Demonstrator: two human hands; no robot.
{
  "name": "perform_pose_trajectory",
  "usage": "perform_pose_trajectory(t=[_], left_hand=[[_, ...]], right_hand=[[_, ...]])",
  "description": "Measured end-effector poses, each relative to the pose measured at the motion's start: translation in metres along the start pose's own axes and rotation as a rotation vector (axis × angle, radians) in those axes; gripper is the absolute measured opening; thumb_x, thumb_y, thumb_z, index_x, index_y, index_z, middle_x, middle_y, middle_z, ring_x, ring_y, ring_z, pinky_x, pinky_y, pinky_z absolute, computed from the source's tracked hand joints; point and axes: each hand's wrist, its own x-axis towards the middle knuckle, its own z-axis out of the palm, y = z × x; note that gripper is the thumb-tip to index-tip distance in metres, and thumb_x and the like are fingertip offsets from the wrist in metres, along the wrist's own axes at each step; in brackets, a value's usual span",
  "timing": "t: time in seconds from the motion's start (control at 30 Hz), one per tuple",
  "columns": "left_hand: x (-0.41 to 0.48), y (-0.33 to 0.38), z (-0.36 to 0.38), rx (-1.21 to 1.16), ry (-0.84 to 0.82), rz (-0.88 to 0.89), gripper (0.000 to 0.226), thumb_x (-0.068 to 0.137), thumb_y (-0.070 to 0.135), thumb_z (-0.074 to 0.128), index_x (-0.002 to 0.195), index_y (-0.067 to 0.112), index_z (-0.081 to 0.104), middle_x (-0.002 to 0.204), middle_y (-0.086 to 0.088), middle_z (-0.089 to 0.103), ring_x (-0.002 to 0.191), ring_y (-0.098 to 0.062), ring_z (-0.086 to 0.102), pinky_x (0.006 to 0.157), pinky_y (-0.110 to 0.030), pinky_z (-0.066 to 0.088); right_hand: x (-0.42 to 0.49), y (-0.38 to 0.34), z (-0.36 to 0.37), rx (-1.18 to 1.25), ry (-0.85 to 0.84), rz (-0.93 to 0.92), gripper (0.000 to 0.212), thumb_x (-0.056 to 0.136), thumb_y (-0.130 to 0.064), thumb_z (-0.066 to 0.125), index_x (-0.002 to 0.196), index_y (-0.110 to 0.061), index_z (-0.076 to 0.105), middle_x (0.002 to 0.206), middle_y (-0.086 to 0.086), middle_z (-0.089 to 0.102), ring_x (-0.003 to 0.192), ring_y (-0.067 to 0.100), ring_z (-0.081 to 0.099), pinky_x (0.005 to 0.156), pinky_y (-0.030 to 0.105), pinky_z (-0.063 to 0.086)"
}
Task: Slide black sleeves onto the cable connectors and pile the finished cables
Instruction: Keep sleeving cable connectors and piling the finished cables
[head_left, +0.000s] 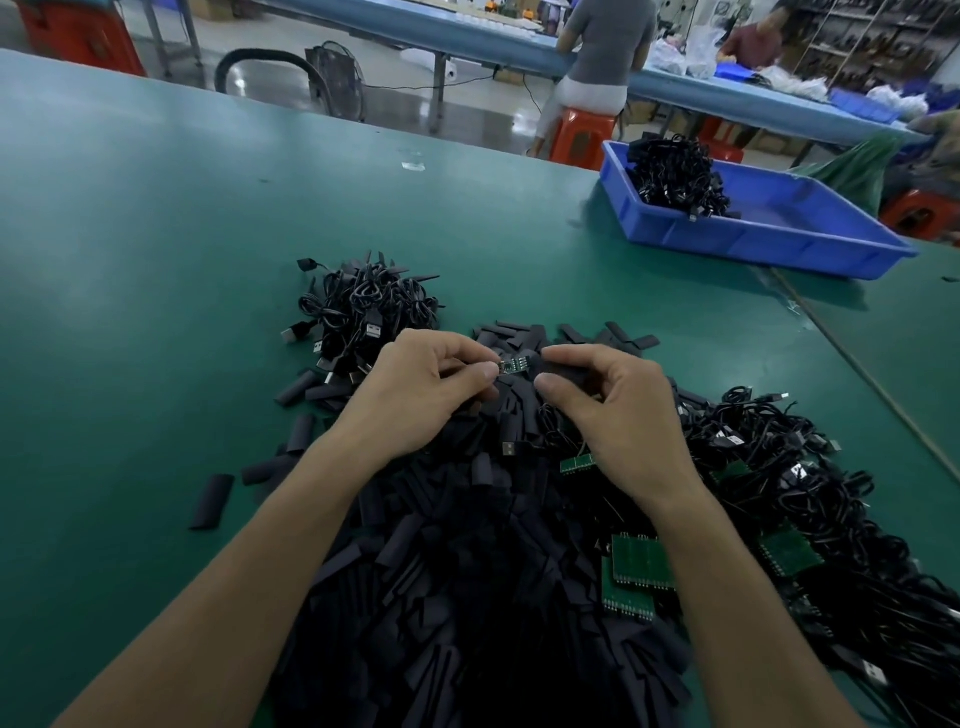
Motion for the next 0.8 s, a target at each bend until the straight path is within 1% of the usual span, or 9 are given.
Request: perform_pose_trajectory(t=[0.07,0.13,0.27,0.33,0.47,0.6,0.8], left_hand=[[0.0002,0.0007,0.0002,-0.003,-0.002,0.004,0.009,0.096,0.022,0.067,0.094,0.030,0.071,0.080,0.008,0.077,0.079,-0.009,0.075,0.084,-0.033,0.060],[0.0005,0.0011,-0.0003,-0.010,0.001,0.006,0.010,0.096,0.022,0.067,0.093,0.030,0.071,0.079,0.008,0.077,0.078,-0.010,0.075,0.084,-0.035,0.060],[0.0002,0.0015,-0.0005,-0.008,0.003,0.008,0.008,0.096,0.023,0.067,0.092,0.028,0.072,0.078,0.007,0.077,0.076,-0.014,0.075,0.083,-0.039,0.061],[0.0001,0.0018,-0.0004,-0.007,-0.003,0.013,0.009,0.095,0.023,0.067,0.091,0.028,0.072,0.077,0.007,0.077,0.075,-0.014,0.075,0.081,-0.037,0.061],[-0.0012,0.0028,0.0012,-0.017,-0.021,0.030,0.012,0.095,0.022,0.068,0.087,0.030,0.073,0.075,0.006,0.076,0.072,-0.011,0.074,0.075,-0.028,0.059],[-0.0018,0.0041,0.0019,-0.027,-0.032,0.045,0.011,0.094,0.025,0.068,0.086,0.029,0.074,0.074,0.006,0.076,0.071,-0.012,0.074,0.072,-0.025,0.060],[-0.0022,0.0037,0.0024,-0.032,-0.032,0.045,0.011,0.094,0.025,0.068,0.085,0.028,0.074,0.072,0.005,0.076,0.065,-0.010,0.072,0.065,-0.019,0.054]], right_hand=[[0.0001,0.0008,-0.0007,0.001,0.013,-0.002,0.023,0.087,-0.024,0.077,0.109,-0.028,0.074,0.097,-0.016,0.074,0.092,0.001,0.069,0.090,0.032,0.057],[0.0004,0.0014,-0.0011,-0.002,0.039,-0.011,0.020,0.088,-0.024,0.076,0.107,-0.027,0.074,0.094,-0.015,0.074,0.087,0.003,0.070,0.087,0.032,0.058],[-0.0005,0.0024,-0.0004,-0.021,0.088,-0.061,0.015,0.088,-0.026,0.075,0.103,-0.029,0.075,0.084,-0.018,0.073,0.077,0.002,0.069,0.078,0.024,0.055],[-0.0011,0.0027,0.0004,-0.014,0.102,-0.079,0.014,0.088,-0.024,0.075,0.100,-0.033,0.074,0.079,-0.019,0.072,0.073,0.002,0.068,0.075,0.022,0.054],[-0.0021,0.0002,0.0003,-0.003,0.110,-0.114,0.022,0.088,-0.024,0.075,0.091,-0.044,0.068,0.076,-0.021,0.072,0.067,0.003,0.069,0.069,0.017,0.054],[-0.0022,-0.0002,0.0000,-0.027,0.124,-0.112,0.022,0.087,-0.027,0.077,0.089,-0.047,0.068,0.076,-0.017,0.073,0.069,0.005,0.070,0.072,0.026,0.058],[-0.0027,-0.0006,-0.0003,-0.005,0.110,-0.106,0.020,0.086,-0.028,0.077,0.089,-0.046,0.069,0.082,-0.017,0.073,0.073,0.004,0.071,0.077,0.032,0.060]])
